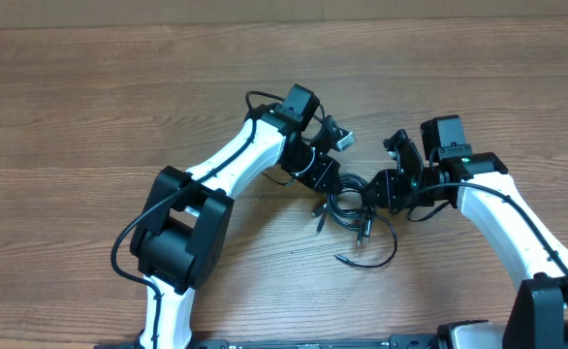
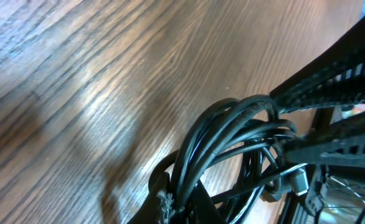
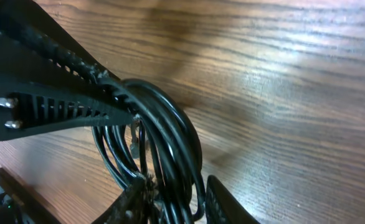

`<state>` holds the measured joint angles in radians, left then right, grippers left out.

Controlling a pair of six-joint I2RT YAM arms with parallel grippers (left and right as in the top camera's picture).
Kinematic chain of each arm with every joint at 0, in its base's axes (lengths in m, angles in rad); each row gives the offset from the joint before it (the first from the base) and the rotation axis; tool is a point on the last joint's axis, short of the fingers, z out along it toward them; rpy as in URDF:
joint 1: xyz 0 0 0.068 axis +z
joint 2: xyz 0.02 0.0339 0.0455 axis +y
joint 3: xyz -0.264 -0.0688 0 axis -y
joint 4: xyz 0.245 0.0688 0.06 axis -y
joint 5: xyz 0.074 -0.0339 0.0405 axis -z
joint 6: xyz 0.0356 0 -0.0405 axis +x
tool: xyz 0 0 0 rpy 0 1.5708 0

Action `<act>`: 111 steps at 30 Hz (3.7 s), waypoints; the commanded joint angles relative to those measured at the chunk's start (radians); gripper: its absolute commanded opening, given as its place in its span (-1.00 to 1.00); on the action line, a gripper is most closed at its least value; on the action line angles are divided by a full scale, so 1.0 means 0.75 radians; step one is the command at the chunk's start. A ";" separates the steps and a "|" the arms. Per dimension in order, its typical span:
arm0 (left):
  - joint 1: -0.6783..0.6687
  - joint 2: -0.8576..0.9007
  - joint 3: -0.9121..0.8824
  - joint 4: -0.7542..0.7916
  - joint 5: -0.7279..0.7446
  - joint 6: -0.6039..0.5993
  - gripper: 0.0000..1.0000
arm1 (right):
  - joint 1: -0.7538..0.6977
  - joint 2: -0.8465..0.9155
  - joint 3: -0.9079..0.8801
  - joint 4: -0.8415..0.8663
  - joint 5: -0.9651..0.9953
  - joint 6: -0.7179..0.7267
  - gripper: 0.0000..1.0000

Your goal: Untangle cables

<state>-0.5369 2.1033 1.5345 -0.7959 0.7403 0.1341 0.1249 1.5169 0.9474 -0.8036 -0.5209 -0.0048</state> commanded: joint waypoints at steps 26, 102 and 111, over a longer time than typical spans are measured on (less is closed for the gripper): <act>-0.017 0.017 0.043 -0.084 0.016 -0.010 -0.92 | 0.001 0.002 0.025 -0.115 0.035 0.005 -0.60; 0.096 0.017 0.043 -0.216 0.324 0.201 -0.92 | 0.001 0.003 -0.046 -0.027 0.059 -0.030 0.06; 0.166 0.017 0.043 -0.196 0.461 0.175 -0.92 | 0.001 0.003 -0.086 0.024 0.028 -0.031 0.10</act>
<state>-0.4286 2.1063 1.5467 -0.9524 0.9813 0.2619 0.1261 1.5169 0.8936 -0.7998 -0.4683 -0.0200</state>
